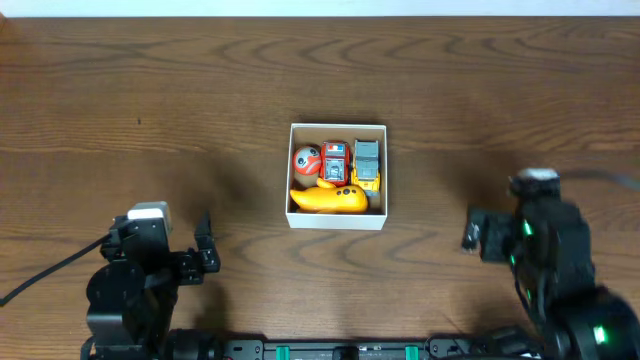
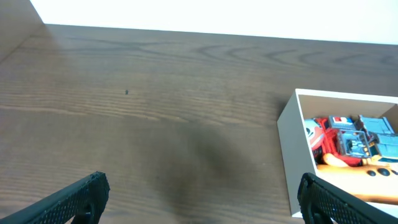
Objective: Pack container
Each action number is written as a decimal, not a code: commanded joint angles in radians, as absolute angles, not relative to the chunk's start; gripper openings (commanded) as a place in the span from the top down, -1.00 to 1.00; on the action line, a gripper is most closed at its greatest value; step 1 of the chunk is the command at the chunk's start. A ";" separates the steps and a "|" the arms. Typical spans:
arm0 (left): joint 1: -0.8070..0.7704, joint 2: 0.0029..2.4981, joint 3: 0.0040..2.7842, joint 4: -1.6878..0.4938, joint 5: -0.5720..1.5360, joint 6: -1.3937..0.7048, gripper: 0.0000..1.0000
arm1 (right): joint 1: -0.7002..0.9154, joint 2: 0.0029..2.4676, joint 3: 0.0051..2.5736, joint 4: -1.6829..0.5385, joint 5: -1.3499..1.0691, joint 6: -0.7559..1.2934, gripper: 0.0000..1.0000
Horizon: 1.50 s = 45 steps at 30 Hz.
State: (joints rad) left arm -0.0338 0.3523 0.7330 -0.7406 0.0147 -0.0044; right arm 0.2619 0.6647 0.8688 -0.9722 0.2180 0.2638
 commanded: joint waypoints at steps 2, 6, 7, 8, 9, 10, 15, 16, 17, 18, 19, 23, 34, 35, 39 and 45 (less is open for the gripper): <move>-0.036 0.344 0.729 -0.748 0.006 -0.025 -0.96 | 0.268 0.561 0.809 -0.950 0.250 0.284 -0.99; -0.036 0.344 0.729 -0.770 0.006 -0.024 -0.96 | 0.268 0.543 0.806 -0.966 0.243 0.284 -0.99; -0.036 0.344 0.729 -0.773 0.006 -0.024 -0.96 | 0.268 0.543 0.806 -0.967 0.243 0.284 -0.98; -0.036 0.344 0.729 -0.776 0.007 -0.024 -0.96 | 0.268 0.543 0.806 -0.970 0.243 0.284 -0.99; -0.036 0.344 0.729 -0.781 0.006 -0.024 -0.96 | 0.268 0.543 0.806 -0.970 0.243 0.284 -0.98; -0.036 0.344 0.729 -0.785 0.007 -0.024 -0.96 | 0.268 0.543 0.806 -0.970 0.243 0.284 -0.98; -0.036 0.344 0.729 -0.785 0.006 -0.024 -0.96 | 0.268 0.543 0.806 -0.974 0.243 0.284 -0.99; -0.036 0.344 0.729 -0.785 0.007 -0.024 -0.96 | 0.268 0.543 0.806 -0.978 0.243 0.284 -0.98; -0.036 0.344 0.729 -0.785 0.007 -0.024 -0.96 | 0.268 0.543 0.806 -0.981 0.243 0.284 -0.98; -0.036 0.344 0.729 -0.785 0.006 -0.024 -0.96 | 0.268 0.543 0.806 -0.984 0.243 0.284 -0.99; -0.036 0.344 0.729 -0.785 0.006 -0.024 -0.96 | 0.268 0.543 0.806 -0.984 0.243 0.284 -0.99; -0.036 0.344 0.729 -0.785 0.006 -0.024 -0.96 | 0.268 0.543 0.806 -0.984 0.243 0.284 -0.98; -0.036 0.344 0.729 -0.785 0.006 -0.024 -0.96 | 0.154 0.426 0.793 -0.997 0.221 0.192 -0.99; -0.036 0.344 0.729 -0.785 0.007 -0.024 -0.96 | 0.144 0.386 0.778 -0.990 0.206 0.162 -0.99; -0.036 0.344 0.729 -0.785 0.007 -0.024 -0.96 | 0.144 0.253 0.670 -0.913 0.201 0.133 -0.99; -0.036 0.344 0.729 -0.785 0.006 -0.024 -0.96 | 0.131 0.121 0.444 -0.692 0.152 0.133 -0.98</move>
